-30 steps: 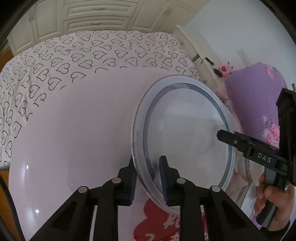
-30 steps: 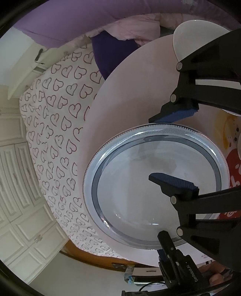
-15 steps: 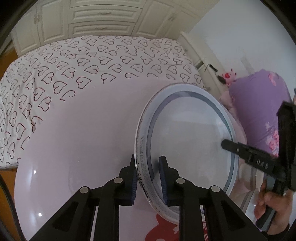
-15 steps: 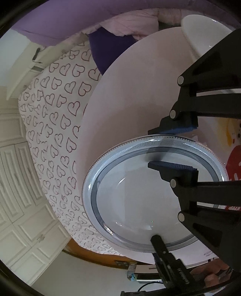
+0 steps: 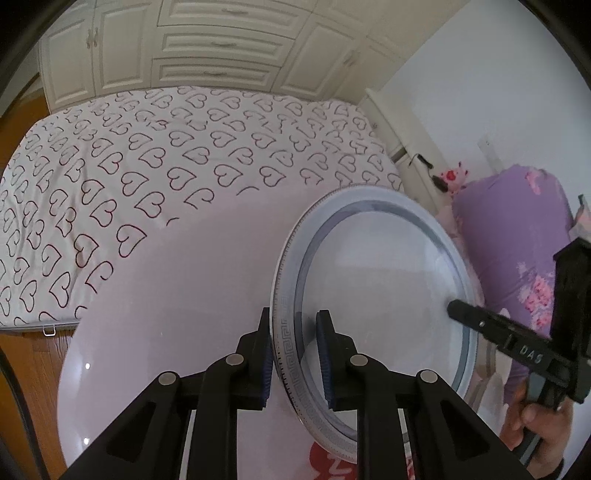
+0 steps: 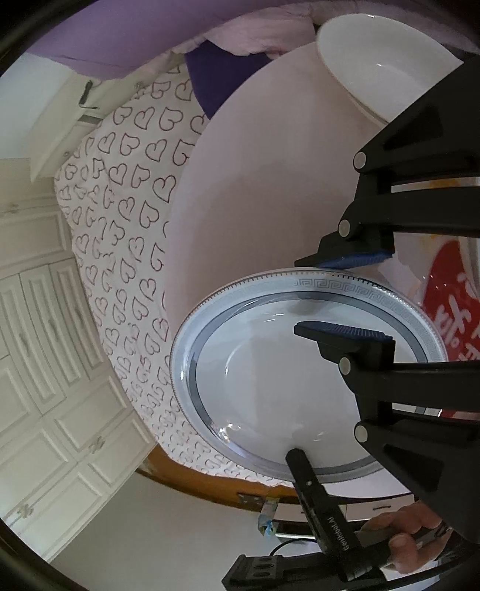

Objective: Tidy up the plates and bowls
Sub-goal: 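Close both grippers on the stacked plates' rim and lift, then carry the held stacked plates toward the table edge with both grippers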

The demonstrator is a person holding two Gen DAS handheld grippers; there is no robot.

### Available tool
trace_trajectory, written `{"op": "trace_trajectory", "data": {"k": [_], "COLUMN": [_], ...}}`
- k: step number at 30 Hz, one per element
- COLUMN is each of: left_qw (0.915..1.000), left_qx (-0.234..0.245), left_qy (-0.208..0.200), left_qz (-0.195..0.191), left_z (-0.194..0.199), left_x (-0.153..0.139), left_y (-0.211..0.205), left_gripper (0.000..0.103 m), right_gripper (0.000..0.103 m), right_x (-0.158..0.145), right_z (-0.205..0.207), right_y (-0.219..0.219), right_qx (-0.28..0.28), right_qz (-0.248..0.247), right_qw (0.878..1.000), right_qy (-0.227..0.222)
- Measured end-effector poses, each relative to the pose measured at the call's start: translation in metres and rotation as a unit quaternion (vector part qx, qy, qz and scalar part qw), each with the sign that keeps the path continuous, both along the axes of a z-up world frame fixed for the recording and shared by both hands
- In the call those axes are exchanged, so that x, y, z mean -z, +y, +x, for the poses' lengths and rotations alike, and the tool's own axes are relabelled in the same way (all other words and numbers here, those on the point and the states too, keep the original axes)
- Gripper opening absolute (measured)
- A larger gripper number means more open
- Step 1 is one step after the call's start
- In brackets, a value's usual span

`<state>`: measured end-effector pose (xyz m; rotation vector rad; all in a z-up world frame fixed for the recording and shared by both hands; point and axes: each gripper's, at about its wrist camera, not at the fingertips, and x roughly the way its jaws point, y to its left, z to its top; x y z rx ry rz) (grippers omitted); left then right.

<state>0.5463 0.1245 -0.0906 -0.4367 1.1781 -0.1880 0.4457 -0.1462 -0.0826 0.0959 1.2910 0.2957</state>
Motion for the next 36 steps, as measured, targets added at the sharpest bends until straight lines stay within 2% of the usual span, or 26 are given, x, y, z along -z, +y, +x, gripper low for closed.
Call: {"op": "trace_trajectory", "data": {"k": [12, 18, 26, 36], "left_qw": [0.9996, 0.9988, 0.9969, 0.9942], "left_qx": [-0.009, -0.013, -0.02, -0.045], "left_qy": [-0.027, -0.046, -0.075, -0.098], "left_qz": [-0.005, -0.01, -0.011, -0.002], "left_z": [-0.069, -0.115, -0.203, -0.315], "left_x": [-0.043, -0.066, -0.099, -0.124], "left_y": [0.032, 0.049, 0.081, 0.113], "left_gripper": [0.015, 0.015, 0.015, 0.015], "right_gripper": [0.027, 0.027, 0.027, 0.027], "right_x": [-0.027, -0.037, -0.064, -0.074], "right_z": [-0.048, -0.077, -0.129, -0.198], "right_y": [0.021, 0.03, 0.05, 0.075], "right_qx": [-0.002, -0.005, -0.015, -0.04], "right_qz": [0.012, 0.019, 0.036, 0.058], "right_qw": [1.0, 0.999, 0.996, 0.992], "right_qy": [-0.028, -0.046, -0.082, -0.106]}}
